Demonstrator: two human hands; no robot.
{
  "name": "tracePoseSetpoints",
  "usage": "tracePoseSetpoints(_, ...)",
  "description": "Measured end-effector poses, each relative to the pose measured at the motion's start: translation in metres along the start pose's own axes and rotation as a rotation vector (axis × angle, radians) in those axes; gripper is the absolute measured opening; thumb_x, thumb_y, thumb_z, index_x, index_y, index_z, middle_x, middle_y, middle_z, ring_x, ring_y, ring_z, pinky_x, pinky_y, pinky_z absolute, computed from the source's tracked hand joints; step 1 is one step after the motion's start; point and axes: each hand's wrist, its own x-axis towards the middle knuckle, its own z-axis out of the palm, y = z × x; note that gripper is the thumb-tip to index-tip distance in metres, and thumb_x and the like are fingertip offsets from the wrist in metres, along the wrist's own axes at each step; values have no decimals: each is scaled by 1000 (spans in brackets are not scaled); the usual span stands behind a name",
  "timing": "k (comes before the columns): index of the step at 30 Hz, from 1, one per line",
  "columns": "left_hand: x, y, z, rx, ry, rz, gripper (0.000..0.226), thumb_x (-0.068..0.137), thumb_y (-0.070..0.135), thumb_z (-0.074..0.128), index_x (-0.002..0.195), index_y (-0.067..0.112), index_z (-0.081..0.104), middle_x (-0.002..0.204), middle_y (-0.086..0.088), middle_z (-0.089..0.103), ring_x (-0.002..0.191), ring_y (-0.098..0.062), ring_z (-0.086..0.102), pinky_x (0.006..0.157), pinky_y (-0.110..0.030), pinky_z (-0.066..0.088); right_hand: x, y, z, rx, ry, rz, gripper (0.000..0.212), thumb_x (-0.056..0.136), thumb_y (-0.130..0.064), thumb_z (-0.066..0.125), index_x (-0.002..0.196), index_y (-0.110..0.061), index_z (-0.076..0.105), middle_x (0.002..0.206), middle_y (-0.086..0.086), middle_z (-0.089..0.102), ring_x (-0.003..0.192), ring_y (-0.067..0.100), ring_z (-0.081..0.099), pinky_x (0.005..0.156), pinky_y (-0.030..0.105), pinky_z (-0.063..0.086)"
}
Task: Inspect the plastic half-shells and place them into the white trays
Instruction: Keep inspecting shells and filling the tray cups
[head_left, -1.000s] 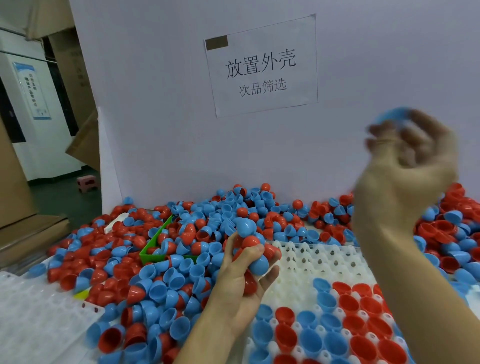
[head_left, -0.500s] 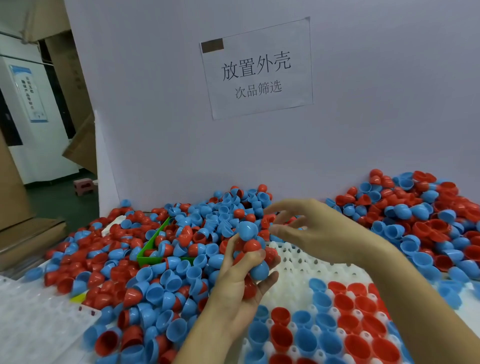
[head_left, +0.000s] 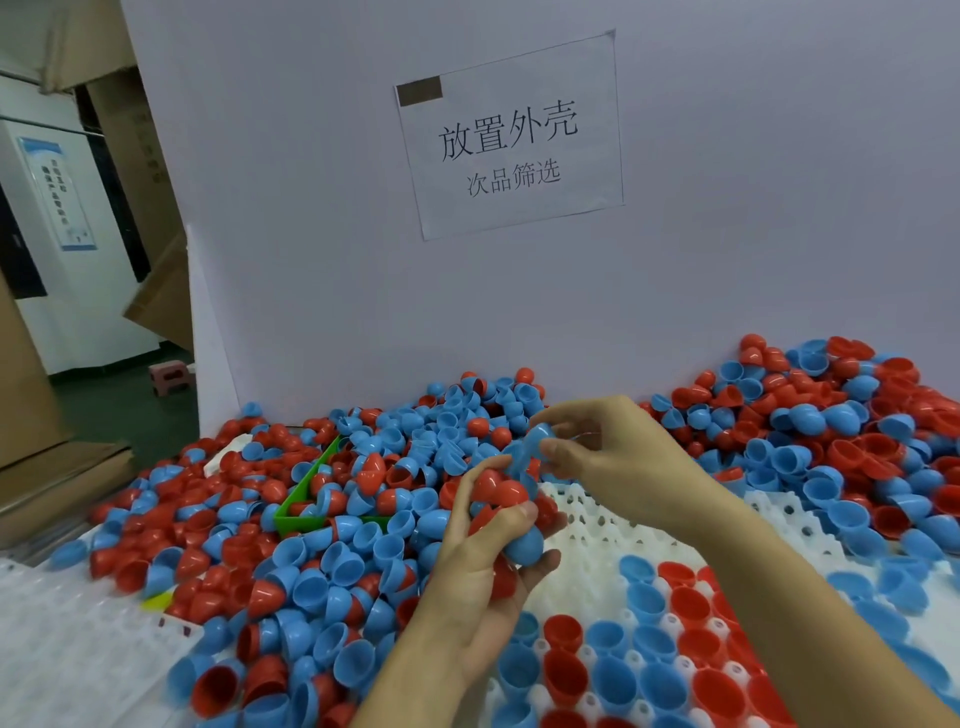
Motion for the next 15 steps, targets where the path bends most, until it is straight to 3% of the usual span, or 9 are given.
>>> tracePoseSetpoints(5, 2, 2, -1, -36, 28, 34, 54, 65, 7, 76, 114, 27, 68, 117, -19, 69, 95, -34, 71, 58, -30, 57, -1, 3, -9, 135, -45, 41, 22, 95, -24, 64, 109, -40, 68, 108, -5, 69, 84, 13, 74, 85, 40, 61)
tracePoseSetpoints(9, 3, 3, -4, -78, 25, 68, 47, 65, 7, 77, 106, 28, 71, 105, -15, 73, 93, -32, 72, 61, -30, 57, -5, 7, -15, 122, -200, 10, 22, 88, -30, 72, 100, -47, 70, 104, -11, 68, 86, 9, 73, 90, 39, 58)
tracePoseSetpoints(15, 3, 2, -4, -74, 24, 73, 54, 60, 10, 83, 109, 29, 69, 110, -14, 72, 91, -27, 72, 61, -31, 57, -6, 7, -13, -4, -320, -5, 27, 85, -31, 74, 105, -49, 68, 109, -13, 63, 84, 3, 71, 87, 32, 57)
